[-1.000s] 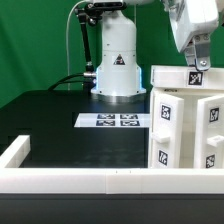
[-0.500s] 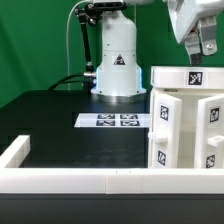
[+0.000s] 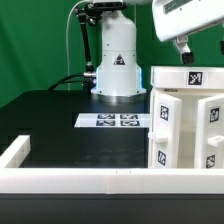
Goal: Assemble cabinet
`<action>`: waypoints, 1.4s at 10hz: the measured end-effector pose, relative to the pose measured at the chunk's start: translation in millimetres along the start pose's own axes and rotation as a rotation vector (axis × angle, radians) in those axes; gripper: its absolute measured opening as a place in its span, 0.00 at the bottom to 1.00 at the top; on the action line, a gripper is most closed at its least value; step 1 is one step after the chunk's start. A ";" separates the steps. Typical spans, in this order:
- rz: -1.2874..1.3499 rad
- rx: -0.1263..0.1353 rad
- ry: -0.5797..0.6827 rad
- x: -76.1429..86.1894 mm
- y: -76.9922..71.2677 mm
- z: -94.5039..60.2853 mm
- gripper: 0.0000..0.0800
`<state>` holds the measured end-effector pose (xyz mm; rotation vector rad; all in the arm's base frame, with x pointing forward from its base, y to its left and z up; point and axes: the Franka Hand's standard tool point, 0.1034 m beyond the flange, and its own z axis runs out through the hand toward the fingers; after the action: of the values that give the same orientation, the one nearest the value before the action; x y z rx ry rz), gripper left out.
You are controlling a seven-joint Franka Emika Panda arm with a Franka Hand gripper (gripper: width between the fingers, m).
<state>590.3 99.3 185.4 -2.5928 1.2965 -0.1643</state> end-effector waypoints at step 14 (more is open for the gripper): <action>-1.718 -0.070 -0.063 -0.3 -1.1 -1.1 1.00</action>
Offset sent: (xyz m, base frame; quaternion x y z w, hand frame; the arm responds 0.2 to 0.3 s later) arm 0.0000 0.0000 0.0000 0.0000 0.0000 -0.1938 0.9810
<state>590.7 100.0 186.7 -2.8515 -1.1895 -0.2736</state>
